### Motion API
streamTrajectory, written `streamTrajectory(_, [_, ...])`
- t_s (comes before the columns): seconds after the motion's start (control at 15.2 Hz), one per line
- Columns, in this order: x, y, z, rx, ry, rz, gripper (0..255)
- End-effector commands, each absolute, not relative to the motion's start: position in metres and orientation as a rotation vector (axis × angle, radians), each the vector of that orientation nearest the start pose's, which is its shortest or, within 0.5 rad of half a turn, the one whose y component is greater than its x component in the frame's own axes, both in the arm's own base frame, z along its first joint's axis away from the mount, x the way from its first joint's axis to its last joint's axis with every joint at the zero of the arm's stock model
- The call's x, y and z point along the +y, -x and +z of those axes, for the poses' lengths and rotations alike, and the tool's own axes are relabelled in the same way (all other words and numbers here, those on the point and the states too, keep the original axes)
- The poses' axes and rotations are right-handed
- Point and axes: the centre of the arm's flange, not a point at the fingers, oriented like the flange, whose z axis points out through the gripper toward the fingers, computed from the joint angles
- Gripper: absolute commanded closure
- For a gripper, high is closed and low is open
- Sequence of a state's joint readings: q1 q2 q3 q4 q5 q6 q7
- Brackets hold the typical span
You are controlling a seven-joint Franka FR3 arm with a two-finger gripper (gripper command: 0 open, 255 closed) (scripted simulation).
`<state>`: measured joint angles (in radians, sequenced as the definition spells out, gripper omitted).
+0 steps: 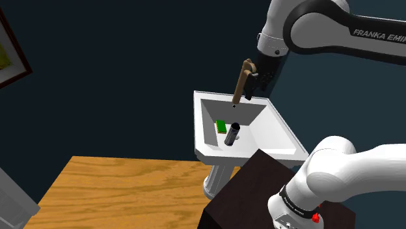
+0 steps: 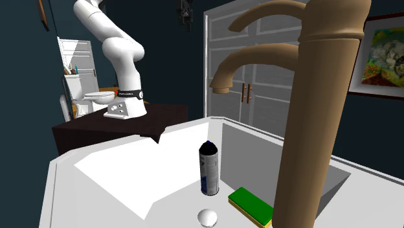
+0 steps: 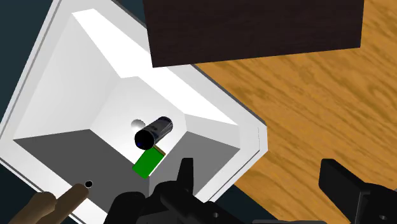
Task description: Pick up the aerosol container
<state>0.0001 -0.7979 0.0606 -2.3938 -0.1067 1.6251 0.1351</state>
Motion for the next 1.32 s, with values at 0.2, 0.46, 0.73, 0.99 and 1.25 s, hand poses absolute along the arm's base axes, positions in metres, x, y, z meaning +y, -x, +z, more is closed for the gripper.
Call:
streamTrajectory(0.2, [-0.009,-0.309,0.549,0.136,3.287,-0.109,0])
streamTrajectory(0.46, [-0.038,-0.311,0.506,0.124,3.289,-0.163,0])
streamTrajectory(0.73, [-0.067,-0.315,0.463,0.112,3.291,-0.218,0])
streamTrajectory(0.99, [-0.097,-0.321,0.42,0.101,3.291,-0.272,0])
streamTrajectory(1.25, [-0.127,-0.328,0.377,0.089,3.29,-0.327,0])
